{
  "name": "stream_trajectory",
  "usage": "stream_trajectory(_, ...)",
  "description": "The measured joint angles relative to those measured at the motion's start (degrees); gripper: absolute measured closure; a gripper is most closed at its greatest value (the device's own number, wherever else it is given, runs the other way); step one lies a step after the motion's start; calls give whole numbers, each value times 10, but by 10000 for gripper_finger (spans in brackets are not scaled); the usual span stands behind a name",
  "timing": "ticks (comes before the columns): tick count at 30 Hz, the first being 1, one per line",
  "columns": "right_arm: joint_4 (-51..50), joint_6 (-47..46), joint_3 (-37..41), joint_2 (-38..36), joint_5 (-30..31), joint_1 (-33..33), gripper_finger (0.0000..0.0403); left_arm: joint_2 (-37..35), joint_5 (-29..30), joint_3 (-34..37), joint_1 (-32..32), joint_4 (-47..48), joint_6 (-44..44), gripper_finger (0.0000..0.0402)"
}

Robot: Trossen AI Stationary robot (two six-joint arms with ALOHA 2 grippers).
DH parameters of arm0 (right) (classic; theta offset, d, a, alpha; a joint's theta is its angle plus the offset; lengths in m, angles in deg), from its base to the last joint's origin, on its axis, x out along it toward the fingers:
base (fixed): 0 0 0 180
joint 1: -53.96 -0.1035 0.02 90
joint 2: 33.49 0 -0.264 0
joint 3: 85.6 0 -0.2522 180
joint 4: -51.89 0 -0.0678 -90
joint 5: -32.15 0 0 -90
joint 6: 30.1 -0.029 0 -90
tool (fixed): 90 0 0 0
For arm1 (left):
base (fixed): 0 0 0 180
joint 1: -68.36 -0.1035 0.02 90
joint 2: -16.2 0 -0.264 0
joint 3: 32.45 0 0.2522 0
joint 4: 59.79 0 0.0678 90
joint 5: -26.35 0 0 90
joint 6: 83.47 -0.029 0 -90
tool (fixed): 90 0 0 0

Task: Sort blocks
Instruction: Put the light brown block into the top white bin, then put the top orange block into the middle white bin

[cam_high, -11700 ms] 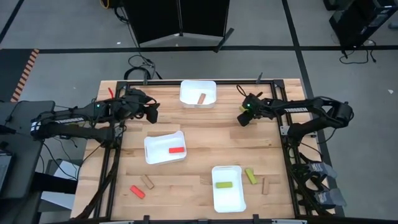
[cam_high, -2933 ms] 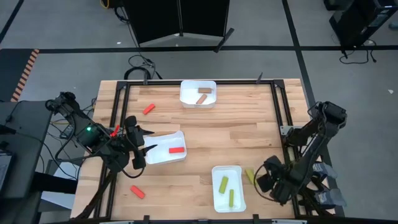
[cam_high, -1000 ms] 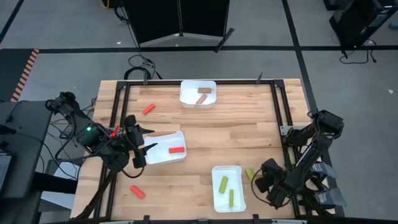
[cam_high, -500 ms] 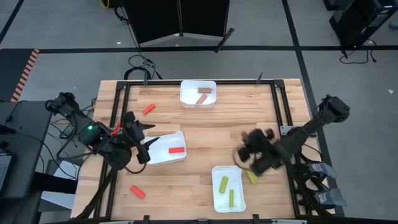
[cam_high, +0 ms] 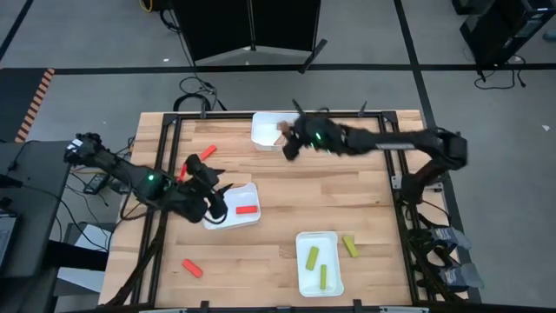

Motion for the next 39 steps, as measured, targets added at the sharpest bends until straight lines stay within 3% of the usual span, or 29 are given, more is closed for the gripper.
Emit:
stream_trajectory(3,-1,3,-38,62,-58,60,288,-6,-3,5,-19,-28,-30,170)
stream_trajectory(9,-1,-4,-100,160,-75,123,287,-36,-3,5,-78,-40,-68,170)
stream_trajectory(16,15,13,-115,178,-102,128,146,-62,-30,5,-196,-34,-86,170)
stream_trajectory(20,29,36,-115,146,-102,120,123,-57,-105,10,-317,-42,-121,170)
stream_trajectory(29,21,124,-79,9,-102,37,153,-30,-303,42,-590,-89,-226,170)
stream_trajectory(34,9,142,-31,-75,-102,-33,163,48,-375,46,-707,-61,-266,170)
stream_trajectory(39,-6,140,15,-143,-69,-107,159,152,-419,45,-778,-66,-328,168)
